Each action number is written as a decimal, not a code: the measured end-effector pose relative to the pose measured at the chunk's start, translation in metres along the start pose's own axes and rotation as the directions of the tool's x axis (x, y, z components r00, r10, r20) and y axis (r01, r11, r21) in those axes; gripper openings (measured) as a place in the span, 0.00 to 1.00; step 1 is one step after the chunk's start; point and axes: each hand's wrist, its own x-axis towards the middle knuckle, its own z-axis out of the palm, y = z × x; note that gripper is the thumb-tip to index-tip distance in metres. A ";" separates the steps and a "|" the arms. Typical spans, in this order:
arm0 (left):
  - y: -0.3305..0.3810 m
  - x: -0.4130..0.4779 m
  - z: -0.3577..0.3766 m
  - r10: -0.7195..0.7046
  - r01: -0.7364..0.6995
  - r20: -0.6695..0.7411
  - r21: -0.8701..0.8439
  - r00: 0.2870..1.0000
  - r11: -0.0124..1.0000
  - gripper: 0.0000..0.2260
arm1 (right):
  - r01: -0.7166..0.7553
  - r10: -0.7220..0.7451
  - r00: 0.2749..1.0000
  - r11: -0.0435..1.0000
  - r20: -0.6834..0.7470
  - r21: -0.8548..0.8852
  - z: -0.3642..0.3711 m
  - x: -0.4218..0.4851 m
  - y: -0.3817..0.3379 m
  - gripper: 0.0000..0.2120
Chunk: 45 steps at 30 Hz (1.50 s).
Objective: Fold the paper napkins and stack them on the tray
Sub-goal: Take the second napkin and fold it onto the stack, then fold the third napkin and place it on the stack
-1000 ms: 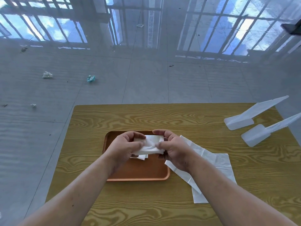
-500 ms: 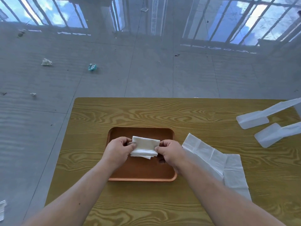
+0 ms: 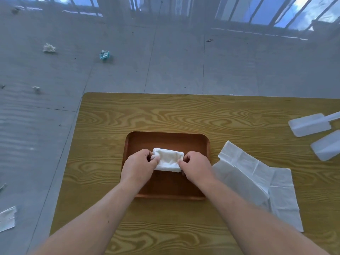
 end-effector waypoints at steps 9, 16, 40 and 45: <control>-0.007 -0.029 0.012 0.545 -0.580 0.211 0.413 0.811 0.702 0.24 | 0.572 -0.616 0.787 0.710 0.031 -0.411 0.013 -0.026 0.015 0.24; -0.014 -0.017 0.015 0.420 -0.553 0.367 0.439 0.830 0.708 0.25 | 0.510 -0.458 0.858 0.713 0.230 -0.482 0.028 -0.022 0.021 0.29; 0.154 -0.035 0.088 0.183 -0.275 0.300 0.304 0.936 0.912 0.35 | -0.444 0.546 0.824 0.788 -0.150 0.427 -0.104 -0.097 0.218 0.18; 0.174 -0.032 0.110 0.118 -0.248 0.336 0.377 0.934 0.893 0.27 | -0.497 0.539 0.838 0.695 0.082 0.520 -0.108 -0.092 0.230 0.22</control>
